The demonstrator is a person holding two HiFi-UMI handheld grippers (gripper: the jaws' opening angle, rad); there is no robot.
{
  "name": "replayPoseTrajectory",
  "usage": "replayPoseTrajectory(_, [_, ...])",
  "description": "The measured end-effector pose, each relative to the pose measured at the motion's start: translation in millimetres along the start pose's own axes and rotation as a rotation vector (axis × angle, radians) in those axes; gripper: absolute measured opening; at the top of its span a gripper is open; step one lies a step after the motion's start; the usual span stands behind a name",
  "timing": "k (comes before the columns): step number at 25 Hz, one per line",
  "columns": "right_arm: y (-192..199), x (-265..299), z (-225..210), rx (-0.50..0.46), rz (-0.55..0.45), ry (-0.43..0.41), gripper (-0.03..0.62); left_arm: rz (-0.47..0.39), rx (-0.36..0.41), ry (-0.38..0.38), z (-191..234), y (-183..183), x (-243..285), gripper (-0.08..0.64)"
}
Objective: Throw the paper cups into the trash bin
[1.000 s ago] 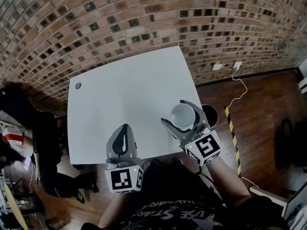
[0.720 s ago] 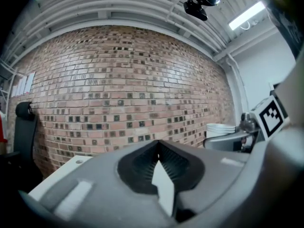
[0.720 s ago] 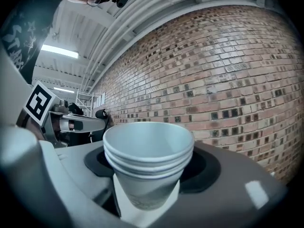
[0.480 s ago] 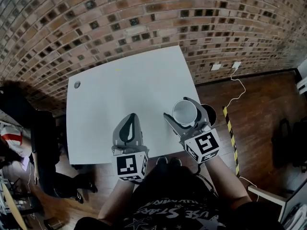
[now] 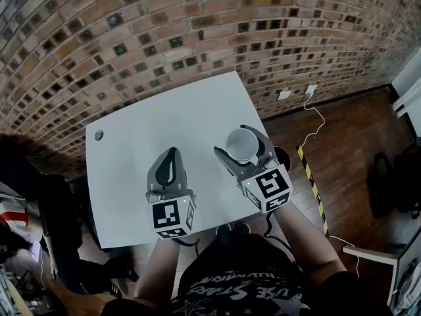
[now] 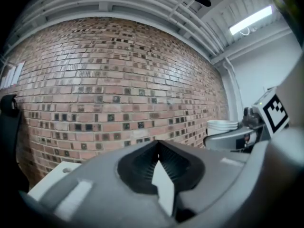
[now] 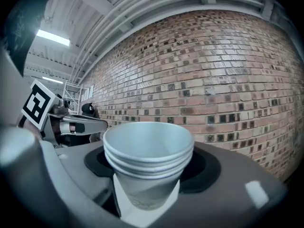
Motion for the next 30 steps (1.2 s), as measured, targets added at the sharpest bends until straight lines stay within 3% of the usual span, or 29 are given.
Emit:
replayPoseTrajectory(6, [-5, -6, -14, -0.008, -0.008, 0.067, 0.354, -0.003, -0.011, 0.058, -4, 3, 22, 0.005])
replayPoseTrajectory(13, [1, -29, -68, -0.004, -0.022, 0.065, 0.354, -0.010, 0.010, 0.087, -57, -2, 51, 0.005])
replayPoseTrajectory(18, [13, -43, -127, -0.008, -0.037, -0.029, 0.354, -0.015, 0.025, 0.029, -119, -12, 78, 0.005])
replayPoseTrajectory(22, [24, -63, -186, -0.003, -0.023, -0.084, 0.354, -0.018, -0.017, -0.062, -176, -13, 102, 0.005])
replayPoseTrajectory(30, [34, -124, -280, -0.024, -0.063, -0.113, 0.354, -0.018, -0.031, -0.128, -279, -22, 135, 0.005])
Point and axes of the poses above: the fingertips, and each gripper's own axes: x forward along the fingers, z to its left, y out of its underside, the point moved 9 cm from there along -x, backward along the fingers, and after that the axes turned 5 degrees about z, right-handed, at the moved point
